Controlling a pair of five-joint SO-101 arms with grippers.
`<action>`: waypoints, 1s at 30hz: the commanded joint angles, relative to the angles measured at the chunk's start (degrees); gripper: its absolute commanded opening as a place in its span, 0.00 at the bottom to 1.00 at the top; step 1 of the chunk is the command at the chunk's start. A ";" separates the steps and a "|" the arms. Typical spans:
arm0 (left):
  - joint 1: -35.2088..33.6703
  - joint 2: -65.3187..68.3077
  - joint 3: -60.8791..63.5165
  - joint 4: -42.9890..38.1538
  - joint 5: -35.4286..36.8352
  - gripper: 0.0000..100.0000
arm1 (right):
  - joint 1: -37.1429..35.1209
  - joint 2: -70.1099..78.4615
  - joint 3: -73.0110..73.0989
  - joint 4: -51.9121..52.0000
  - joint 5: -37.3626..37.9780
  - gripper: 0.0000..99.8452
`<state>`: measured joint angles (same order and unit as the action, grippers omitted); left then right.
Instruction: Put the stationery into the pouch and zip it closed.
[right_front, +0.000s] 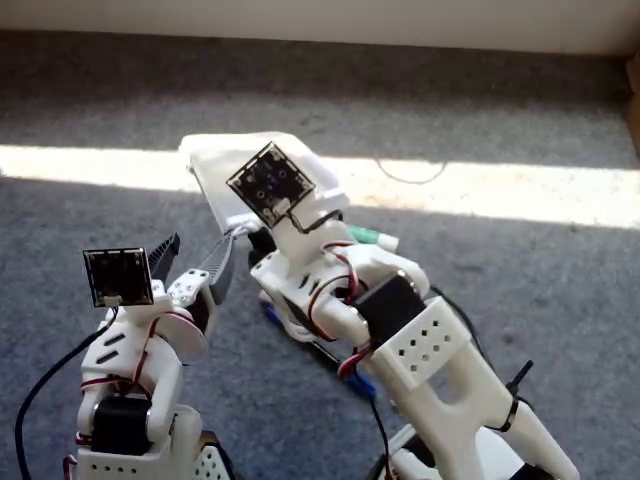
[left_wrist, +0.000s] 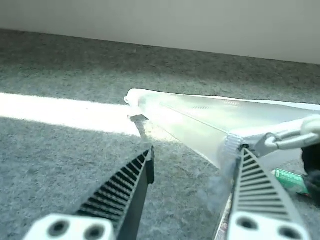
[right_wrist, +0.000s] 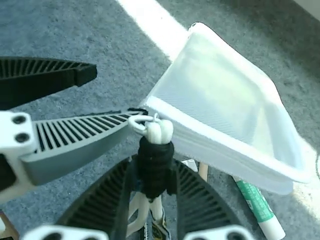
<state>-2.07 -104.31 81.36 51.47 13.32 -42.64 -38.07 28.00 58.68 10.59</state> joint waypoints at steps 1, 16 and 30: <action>0.75 -0.66 -0.04 -1.23 0.18 0.25 | -2.24 -2.51 -0.75 1.98 -0.53 0.00; 0.57 -0.66 4.26 -1.23 -4.84 0.18 | -2.42 -3.47 -0.48 3.30 -0.26 0.00; 0.48 -0.66 3.74 -0.88 -8.00 0.04 | 5.93 -15.96 9.01 1.01 0.00 0.00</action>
<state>-1.54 -104.31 85.85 51.03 5.67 -39.82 -50.29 36.62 61.93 10.68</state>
